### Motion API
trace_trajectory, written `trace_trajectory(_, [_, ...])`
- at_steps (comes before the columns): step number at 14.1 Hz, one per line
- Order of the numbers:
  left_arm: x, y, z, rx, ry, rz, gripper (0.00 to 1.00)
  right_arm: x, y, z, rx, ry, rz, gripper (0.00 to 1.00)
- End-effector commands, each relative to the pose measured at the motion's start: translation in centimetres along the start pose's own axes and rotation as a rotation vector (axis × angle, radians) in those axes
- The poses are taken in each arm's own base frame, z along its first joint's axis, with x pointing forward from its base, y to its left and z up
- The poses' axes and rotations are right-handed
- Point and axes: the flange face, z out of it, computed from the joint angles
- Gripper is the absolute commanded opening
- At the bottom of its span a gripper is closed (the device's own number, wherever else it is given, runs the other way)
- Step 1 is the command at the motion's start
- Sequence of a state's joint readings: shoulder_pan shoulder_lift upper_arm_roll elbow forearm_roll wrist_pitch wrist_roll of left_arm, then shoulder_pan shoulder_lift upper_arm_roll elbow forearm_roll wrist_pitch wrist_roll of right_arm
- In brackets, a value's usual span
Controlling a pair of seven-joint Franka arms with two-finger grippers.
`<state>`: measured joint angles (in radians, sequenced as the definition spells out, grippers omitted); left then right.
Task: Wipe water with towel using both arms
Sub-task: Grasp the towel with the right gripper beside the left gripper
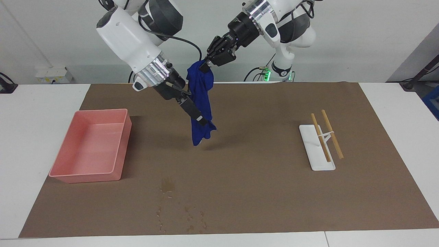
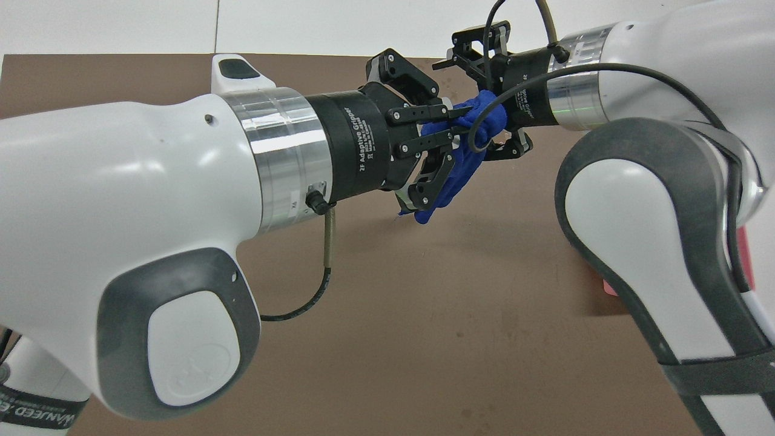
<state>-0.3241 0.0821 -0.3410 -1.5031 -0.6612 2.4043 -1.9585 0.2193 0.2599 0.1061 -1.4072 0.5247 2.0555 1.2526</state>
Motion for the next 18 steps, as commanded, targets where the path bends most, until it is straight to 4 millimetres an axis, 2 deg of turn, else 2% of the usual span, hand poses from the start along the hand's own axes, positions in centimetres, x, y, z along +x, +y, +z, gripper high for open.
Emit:
trace_trajectory(1, [-0.2,-0.2,-0.8,-0.033,-0.023,-0.026,0.00,-0.9,0.9,0.4,-0.111,-0.034,-0.023,0.96])
trace_trajectory(5, [0.3,0.5,-1.0,-0.078,-0.030,-0.028,0.00,-0.2,1.5,-0.7,-0.175,0.017,-0.149,0.96])
trace_trajectory(9, [0.9,0.9,-1.1,-0.117,-0.034,-0.030,0.00,-1.7,2.0,0.3,-0.223,0.054,-0.257,0.96])
trace_trajectory(13, [1.1,0.4,-0.7,-0.125,-0.033,-0.031,0.00,-2.5,2.0,1.0,-0.215,0.032,-0.235,0.96])
trace_trajectory(18, [1.1,0.1,-0.8,-0.124,-0.030,-0.024,0.00,-2.7,1.5,1.8,-0.136,-0.015,-0.107,0.96])
